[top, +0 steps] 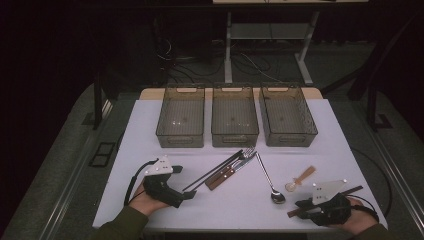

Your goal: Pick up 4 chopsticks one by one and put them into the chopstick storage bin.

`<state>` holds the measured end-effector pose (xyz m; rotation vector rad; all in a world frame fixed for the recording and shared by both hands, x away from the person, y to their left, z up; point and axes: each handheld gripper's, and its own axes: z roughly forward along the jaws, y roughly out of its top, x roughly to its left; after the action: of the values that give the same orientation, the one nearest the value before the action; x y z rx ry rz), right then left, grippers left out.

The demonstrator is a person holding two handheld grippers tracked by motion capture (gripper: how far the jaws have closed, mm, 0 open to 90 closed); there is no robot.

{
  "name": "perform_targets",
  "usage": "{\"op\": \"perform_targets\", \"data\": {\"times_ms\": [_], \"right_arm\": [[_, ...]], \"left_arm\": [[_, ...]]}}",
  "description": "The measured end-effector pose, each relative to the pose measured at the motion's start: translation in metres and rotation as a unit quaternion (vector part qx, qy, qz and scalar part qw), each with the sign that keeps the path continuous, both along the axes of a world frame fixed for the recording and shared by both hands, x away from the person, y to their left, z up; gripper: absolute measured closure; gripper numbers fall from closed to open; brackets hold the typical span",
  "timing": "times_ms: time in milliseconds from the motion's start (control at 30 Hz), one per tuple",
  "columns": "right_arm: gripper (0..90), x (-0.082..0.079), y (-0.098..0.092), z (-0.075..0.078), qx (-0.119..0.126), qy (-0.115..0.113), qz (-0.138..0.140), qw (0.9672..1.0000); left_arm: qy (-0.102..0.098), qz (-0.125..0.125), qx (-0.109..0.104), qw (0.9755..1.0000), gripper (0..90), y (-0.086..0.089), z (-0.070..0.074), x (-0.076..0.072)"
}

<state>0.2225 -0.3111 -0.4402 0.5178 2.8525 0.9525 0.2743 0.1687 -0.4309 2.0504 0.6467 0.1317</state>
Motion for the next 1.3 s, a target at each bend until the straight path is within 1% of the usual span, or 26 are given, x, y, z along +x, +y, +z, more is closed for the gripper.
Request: {"op": "perform_targets", "data": {"times_ms": [233,367,400,467,667,833,933,1100,1200,1300], "right_arm": [[67.8,-0.001,-0.001,0.001,-0.003,0.003,0.001,1.0000],[68.5,-0.002,-0.001,0.001,-0.006,-0.002,0.005,1.0000],[68.9,-0.002,-0.001,0.001,-0.011,-0.009,0.007,0.9999],[69.5,-0.003,0.000,0.002,-0.014,-0.013,0.007,0.9998],[69.7,-0.003,0.000,0.002,-0.014,-0.016,0.008,0.9997],[69.8,-0.001,-0.001,0.002,-0.014,-0.025,-0.002,0.9996],[70.0,0.001,-0.001,0.002,-0.013,-0.028,-0.014,0.9994],[70.2,0.010,0.000,0.001,-0.013,-0.034,-0.036,0.9987],[70.4,0.015,0.001,0.001,-0.011,-0.030,-0.048,0.9983],[70.6,0.019,0.002,0.000,-0.011,-0.034,-0.062,0.9975]], "left_arm": [[0.000,0.000,0.000,1.0000,0.0,0.000,0.000,0.000],[-0.001,0.001,0.000,1.0000,0.0,0.000,0.000,0.000],[-0.001,0.001,0.000,1.0000,0.0,0.000,0.000,0.000],[-0.001,0.001,0.000,1.0000,0.0,0.000,0.000,0.000],[-0.001,0.001,0.000,1.0000,0.0,0.000,0.000,0.000],[-0.002,0.000,0.000,1.0000,0.0,0.000,0.000,0.000],[-0.001,0.001,0.001,1.0000,0.0,0.000,0.000,0.000],[-0.001,0.002,-0.002,1.0000,0.0,0.000,0.000,0.000],[0.000,0.002,-0.002,1.0000,0.0,0.000,0.000,0.000],[-0.001,0.002,-0.001,1.0000,0.0,0.000,0.000,0.000]]}}
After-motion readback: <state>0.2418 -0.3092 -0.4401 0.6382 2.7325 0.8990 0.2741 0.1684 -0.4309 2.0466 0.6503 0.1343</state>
